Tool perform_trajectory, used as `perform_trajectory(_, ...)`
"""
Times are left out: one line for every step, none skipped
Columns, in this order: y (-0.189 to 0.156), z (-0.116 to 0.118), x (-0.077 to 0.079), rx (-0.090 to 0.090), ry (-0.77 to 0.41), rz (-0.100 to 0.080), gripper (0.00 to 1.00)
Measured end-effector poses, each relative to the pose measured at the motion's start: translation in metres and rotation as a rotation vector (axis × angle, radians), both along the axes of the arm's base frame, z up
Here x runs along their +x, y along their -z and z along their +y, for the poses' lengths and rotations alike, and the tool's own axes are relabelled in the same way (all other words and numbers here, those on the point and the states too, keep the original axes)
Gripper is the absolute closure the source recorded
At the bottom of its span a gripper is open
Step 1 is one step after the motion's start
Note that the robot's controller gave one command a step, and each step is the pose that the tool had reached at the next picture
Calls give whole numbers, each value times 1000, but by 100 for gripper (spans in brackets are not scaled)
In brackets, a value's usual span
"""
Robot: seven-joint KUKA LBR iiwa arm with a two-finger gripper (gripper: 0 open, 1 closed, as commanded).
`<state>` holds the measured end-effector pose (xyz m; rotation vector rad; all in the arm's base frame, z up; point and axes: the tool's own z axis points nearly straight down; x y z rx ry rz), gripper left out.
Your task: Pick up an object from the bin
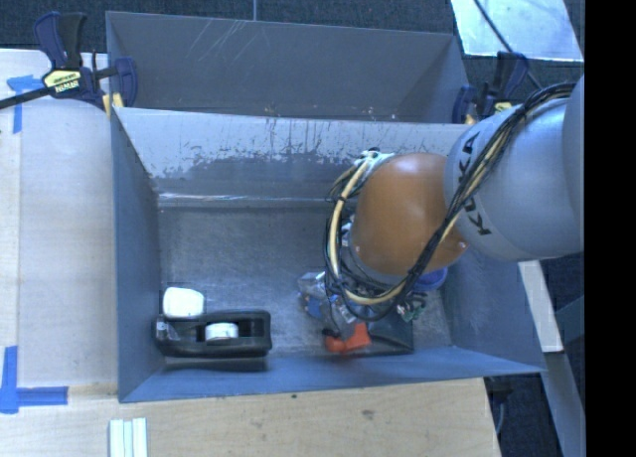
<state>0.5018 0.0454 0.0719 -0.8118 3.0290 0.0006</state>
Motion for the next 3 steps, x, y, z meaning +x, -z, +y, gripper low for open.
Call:
perform_trajectory(-114,12,-8,0,-11,-5,100)
perform_trajectory(-120,11,-15,0,-8,0,100)
perform_trajectory(-125,11,-11,0,-3,0,100)
